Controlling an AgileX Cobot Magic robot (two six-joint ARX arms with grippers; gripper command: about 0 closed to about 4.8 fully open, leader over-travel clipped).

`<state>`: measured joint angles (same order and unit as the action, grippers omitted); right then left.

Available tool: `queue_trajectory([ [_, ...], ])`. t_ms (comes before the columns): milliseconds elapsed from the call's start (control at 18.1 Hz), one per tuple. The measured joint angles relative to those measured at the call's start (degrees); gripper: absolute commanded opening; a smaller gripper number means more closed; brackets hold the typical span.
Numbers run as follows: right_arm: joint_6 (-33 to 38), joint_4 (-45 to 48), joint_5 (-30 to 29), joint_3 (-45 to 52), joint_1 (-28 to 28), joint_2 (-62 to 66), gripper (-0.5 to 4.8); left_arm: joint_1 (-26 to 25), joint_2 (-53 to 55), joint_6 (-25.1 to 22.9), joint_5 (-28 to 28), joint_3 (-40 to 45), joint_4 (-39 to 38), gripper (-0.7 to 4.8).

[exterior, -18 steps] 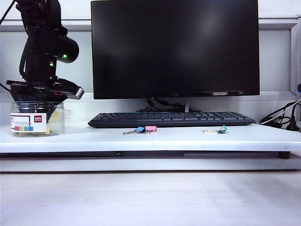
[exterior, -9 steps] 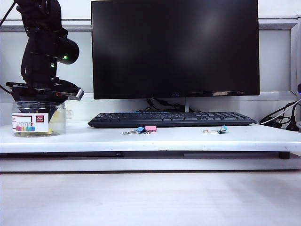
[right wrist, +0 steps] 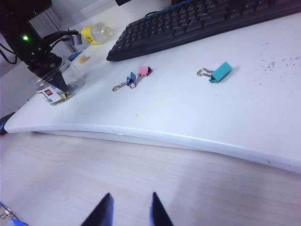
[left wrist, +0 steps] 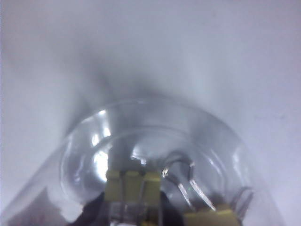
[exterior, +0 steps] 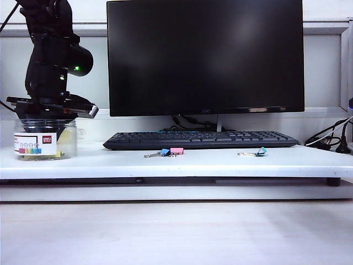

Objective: Take the clips out of the round transparent plastic box and place them on the table.

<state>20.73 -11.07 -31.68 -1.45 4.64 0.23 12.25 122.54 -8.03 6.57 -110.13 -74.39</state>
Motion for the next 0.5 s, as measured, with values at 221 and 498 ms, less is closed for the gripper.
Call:
queue_trajectory([
  [221, 0.0, 0.0, 0.0, 0.0, 0.0, 0.0, 1.08, 0.0, -0.2, 0.6, 0.0, 0.0, 0.0, 0.93],
  [498, 0.0, 0.0, 0.0, 0.0, 0.0, 0.0, 1.07, 0.0, -3.7, 0.8, 0.0, 0.1, 1.5, 0.92],
])
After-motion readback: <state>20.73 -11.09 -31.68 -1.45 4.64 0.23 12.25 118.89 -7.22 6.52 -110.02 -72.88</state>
